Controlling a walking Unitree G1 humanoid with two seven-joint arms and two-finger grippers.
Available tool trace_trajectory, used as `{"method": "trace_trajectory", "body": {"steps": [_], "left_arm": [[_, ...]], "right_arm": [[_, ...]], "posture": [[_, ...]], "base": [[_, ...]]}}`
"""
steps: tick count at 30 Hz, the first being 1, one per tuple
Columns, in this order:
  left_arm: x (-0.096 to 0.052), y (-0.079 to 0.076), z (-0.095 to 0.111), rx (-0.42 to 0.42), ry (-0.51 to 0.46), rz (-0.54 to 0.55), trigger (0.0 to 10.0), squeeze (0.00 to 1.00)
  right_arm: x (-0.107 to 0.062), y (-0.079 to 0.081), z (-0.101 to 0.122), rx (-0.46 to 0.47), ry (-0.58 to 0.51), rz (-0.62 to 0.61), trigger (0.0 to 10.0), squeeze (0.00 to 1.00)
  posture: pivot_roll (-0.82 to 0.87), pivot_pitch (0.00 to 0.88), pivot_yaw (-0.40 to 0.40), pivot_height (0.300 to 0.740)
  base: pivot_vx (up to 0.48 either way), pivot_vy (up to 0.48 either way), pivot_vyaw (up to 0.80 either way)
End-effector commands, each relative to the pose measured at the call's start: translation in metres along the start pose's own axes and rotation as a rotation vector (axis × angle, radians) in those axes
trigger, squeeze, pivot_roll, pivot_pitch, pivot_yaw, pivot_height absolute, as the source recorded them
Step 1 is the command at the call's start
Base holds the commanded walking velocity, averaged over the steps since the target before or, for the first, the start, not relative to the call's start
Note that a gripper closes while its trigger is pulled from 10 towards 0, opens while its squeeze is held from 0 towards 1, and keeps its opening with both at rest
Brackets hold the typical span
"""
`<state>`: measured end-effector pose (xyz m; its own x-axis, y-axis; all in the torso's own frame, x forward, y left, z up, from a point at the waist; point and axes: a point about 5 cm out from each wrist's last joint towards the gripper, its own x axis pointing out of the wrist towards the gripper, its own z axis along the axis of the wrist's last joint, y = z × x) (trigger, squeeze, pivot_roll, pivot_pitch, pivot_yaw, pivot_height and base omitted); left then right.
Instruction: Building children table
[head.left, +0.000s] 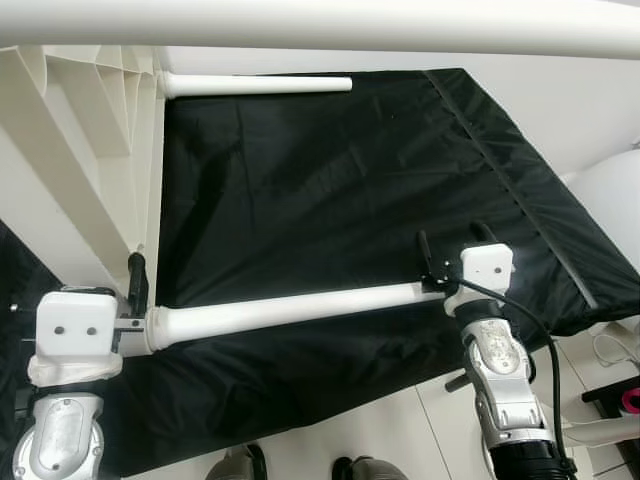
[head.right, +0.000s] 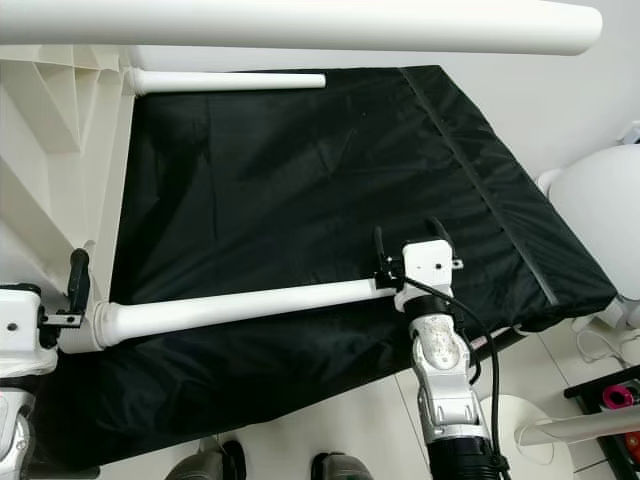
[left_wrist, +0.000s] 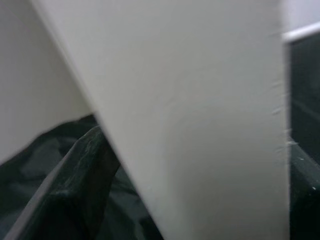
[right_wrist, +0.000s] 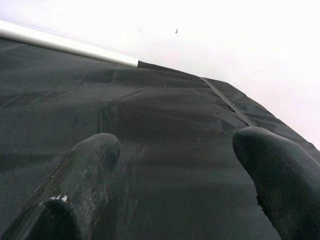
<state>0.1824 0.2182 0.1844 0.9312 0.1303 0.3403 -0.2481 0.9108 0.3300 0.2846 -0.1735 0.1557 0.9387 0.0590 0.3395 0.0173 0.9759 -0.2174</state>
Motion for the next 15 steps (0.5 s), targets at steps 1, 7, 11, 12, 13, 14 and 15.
{"method": "trace_trajectory", "body": {"steps": [1,7,11,12,13,14,15], "left_arm": [[-0.009,0.003,-0.012,-0.070,0.073,0.099,10.0,0.00],[-0.021,-0.010,-0.010,-0.350,0.090,0.041,10.0,0.00],[-0.027,-0.019,0.000,-0.442,0.082,-0.011,10.0,0.00],[-0.027,-0.019,0.000,-0.442,0.082,-0.011,10.0,0.00],[-0.027,-0.020,0.002,-0.445,0.079,-0.017,10.0,0.00],[-0.028,-0.019,0.005,-0.438,0.070,-0.020,10.0,0.00],[-0.028,-0.019,0.005,-0.438,0.070,-0.020,10.0,0.00]], "right_arm": [[-0.003,0.000,-0.005,0.003,0.013,0.009,10.0,0.00],[-0.003,0.005,-0.006,0.010,0.015,0.031,10.0,0.00],[-0.001,0.007,-0.007,0.015,0.016,0.042,10.0,0.00],[-0.001,0.007,-0.007,0.015,0.016,0.042,10.0,0.00],[0.000,0.007,-0.007,0.015,0.016,0.043,10.0,0.00],[0.000,0.008,-0.007,0.019,0.015,0.044,10.0,0.00],[0.000,0.008,-0.007,0.019,0.015,0.044,10.0,0.00]], "posture": [[-0.01,0.154,-0.028,0.740],[0.01,0.159,-0.039,0.740],[0.03,0.169,-0.045,0.740],[0.03,0.169,-0.045,0.740],[0.03,0.171,-0.045,0.740],[0.04,0.174,-0.046,0.740],[0.04,0.174,-0.046,0.740]], "base": [[0.000,0.000,0.00],[0.000,0.000,0.00],[0.000,0.000,0.00],[0.000,0.000,0.00],[0.000,0.000,0.00],[0.000,0.000,0.00],[0.000,0.000,0.00]]}}
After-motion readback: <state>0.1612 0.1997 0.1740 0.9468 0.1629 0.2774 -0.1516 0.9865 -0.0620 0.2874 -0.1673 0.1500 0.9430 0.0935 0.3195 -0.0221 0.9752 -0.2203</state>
